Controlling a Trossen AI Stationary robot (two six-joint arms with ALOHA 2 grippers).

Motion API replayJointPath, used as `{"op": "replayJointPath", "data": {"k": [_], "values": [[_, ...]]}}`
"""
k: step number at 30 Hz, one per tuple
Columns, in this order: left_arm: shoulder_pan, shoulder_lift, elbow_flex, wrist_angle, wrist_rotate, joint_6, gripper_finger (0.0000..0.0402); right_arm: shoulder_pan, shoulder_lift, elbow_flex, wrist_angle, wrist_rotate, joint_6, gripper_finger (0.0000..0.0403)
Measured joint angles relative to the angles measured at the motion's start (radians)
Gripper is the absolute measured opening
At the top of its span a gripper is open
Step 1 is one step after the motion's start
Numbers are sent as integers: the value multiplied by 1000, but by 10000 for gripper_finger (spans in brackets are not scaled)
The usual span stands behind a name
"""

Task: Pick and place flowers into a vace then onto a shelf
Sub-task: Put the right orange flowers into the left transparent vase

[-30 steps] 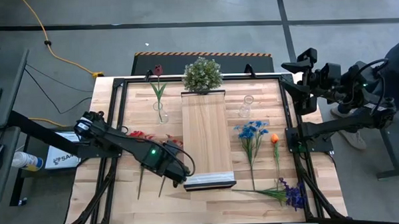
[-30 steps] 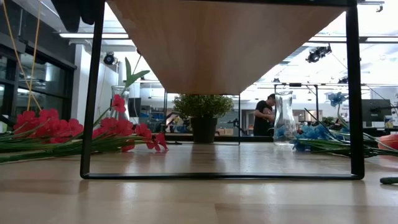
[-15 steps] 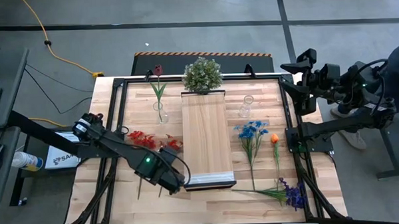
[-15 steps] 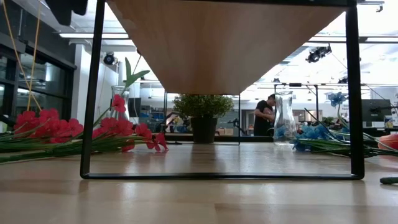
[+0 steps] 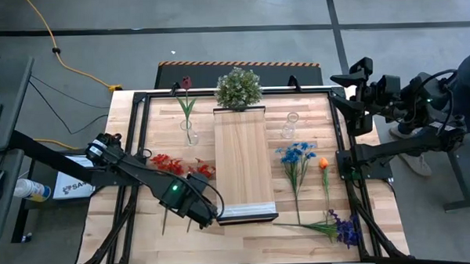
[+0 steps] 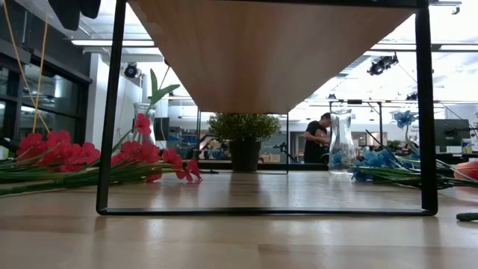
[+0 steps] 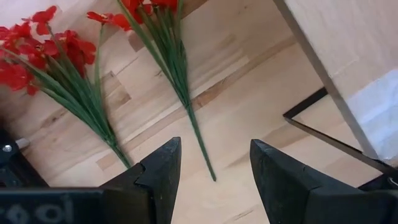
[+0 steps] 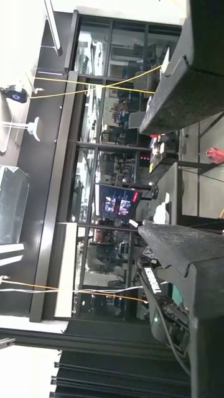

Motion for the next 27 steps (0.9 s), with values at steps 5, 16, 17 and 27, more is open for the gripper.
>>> {"op": "replayJointPath", "data": {"k": [5, 16, 17, 27], "values": [[-40, -2, -63, 12, 7, -90, 225, 0, 0, 0, 0, -3, 1, 236], [-77, -1, -189, 202, 6, -181, 225, 0, 0, 0, 0, -23, 1, 236], [-76, -1, -202, 215, 8, -181, 225, 0, 0, 0, 0, -23, 2, 236], [-76, -1, -344, 398, 64, -183, 225, 0, 0, 0, 0, -33, 28, 236]]}}
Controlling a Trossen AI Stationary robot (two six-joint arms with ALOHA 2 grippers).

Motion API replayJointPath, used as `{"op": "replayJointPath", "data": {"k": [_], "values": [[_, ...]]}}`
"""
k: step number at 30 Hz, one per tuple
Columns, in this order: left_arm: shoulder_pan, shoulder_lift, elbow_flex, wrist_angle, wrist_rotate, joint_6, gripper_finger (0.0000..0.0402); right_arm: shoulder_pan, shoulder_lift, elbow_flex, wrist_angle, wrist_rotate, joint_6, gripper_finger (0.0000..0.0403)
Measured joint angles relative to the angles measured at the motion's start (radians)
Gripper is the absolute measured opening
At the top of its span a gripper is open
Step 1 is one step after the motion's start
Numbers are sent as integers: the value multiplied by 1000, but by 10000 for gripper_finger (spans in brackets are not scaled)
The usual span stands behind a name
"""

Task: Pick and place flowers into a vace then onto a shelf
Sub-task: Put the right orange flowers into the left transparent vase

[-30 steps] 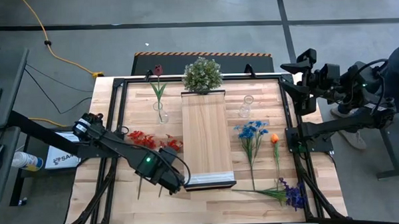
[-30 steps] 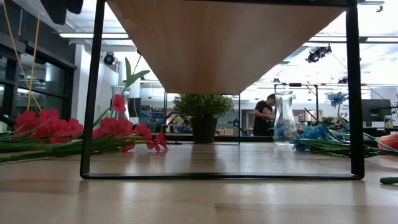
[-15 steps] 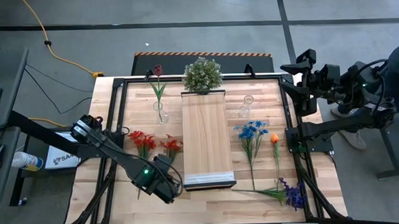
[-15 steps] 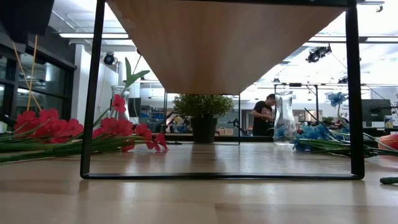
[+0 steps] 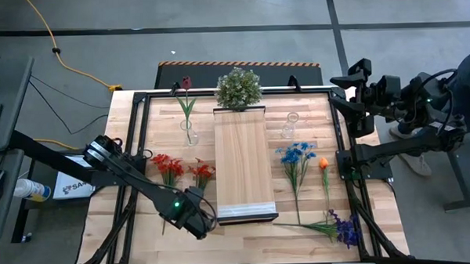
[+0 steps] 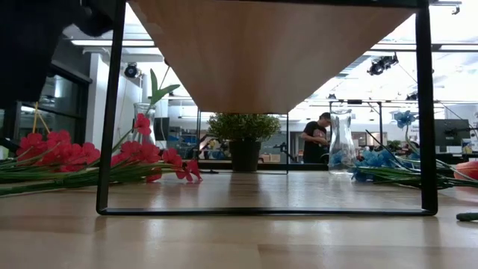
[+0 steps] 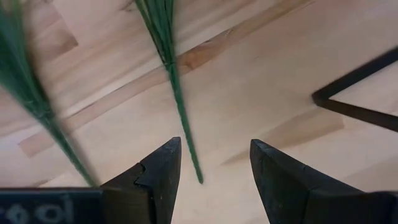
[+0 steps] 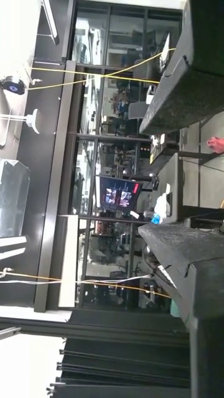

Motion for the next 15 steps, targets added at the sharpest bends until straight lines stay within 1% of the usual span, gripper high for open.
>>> {"op": "replayJointPath", "data": {"k": [15], "values": [[0, 0, -140, 115, -1, -25, 225, 0, 0, 0, 0, 0, 0, 236]]}}
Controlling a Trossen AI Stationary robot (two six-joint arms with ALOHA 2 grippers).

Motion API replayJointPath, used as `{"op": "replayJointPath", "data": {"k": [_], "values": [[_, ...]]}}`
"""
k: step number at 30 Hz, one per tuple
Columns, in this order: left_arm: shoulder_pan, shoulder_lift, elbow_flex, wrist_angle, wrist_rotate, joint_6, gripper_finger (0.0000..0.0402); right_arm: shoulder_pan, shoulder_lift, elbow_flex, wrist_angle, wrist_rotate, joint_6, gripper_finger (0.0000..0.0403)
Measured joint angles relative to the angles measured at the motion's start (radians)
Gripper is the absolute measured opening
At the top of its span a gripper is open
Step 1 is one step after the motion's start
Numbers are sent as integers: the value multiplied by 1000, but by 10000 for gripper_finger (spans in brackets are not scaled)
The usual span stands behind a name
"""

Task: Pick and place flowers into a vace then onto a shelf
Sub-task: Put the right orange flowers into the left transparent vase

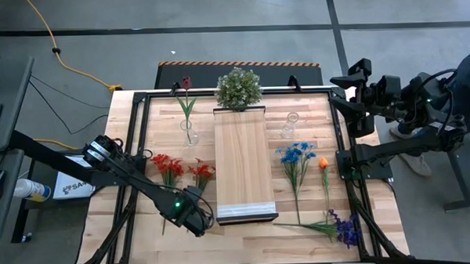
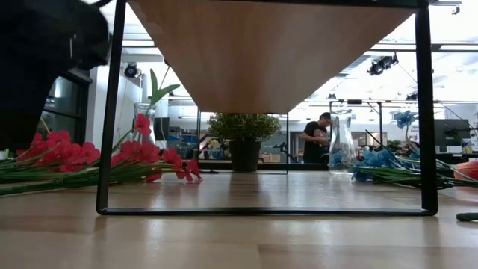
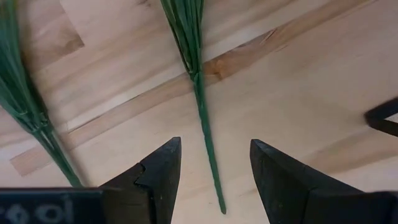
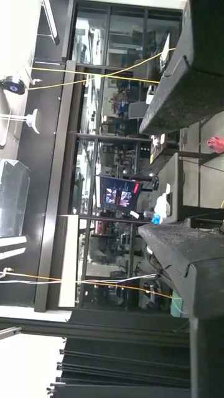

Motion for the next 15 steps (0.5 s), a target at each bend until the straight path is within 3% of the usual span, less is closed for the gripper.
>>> {"op": "replayJointPath", "data": {"k": [15], "values": [[3, 0, -86, 84, 2, -1, 225, 0, 0, 0, 0, 0, -7, 236]]}}
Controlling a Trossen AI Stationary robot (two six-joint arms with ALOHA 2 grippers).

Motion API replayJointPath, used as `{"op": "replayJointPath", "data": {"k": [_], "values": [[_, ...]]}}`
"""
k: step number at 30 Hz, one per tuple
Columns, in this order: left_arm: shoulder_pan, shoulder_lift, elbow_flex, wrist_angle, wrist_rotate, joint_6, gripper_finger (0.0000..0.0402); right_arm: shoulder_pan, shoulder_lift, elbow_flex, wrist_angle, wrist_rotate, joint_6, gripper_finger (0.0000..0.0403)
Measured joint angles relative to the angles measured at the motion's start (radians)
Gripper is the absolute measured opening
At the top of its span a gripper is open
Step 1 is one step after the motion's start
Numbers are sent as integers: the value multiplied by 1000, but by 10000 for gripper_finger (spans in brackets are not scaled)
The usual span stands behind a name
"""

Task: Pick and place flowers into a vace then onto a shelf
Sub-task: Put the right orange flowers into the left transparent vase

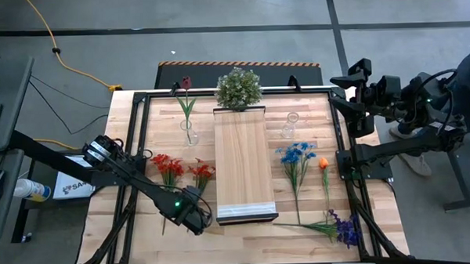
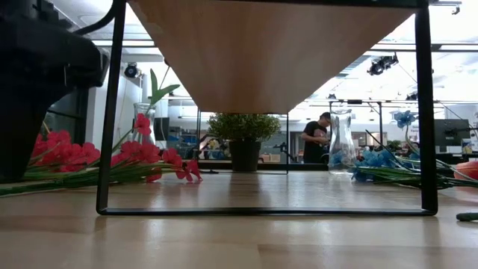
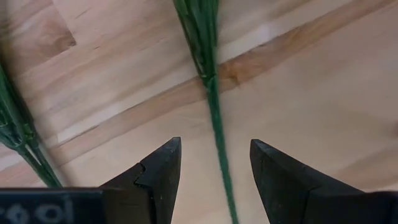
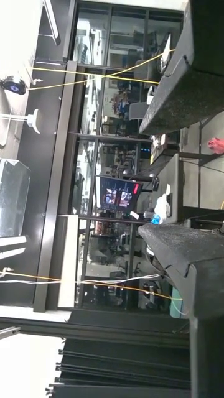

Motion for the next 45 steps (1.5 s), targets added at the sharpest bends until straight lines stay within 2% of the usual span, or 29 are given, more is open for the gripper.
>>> {"op": "replayJointPath", "data": {"k": [13, 26, 29, 39, 45], "values": [[91, 0, -46, 58, 44, 117, 225, 0, 0, 0, 0, 0, 11, 236], [90, -5, -91, 99, 73, 117, 220, 0, 0, 0, 0, 0, 18, 236], [90, -4, -92, 96, 73, 117, 197, 0, 0, 0, 0, 0, 18, 236], [90, -2, -93, 96, 75, 106, 83, 0, 0, 0, 0, 0, 18, 236], [89, -1, -93, 98, 76, 37, 31, 0, 0, 0, 0, 0, 18, 236]]}}
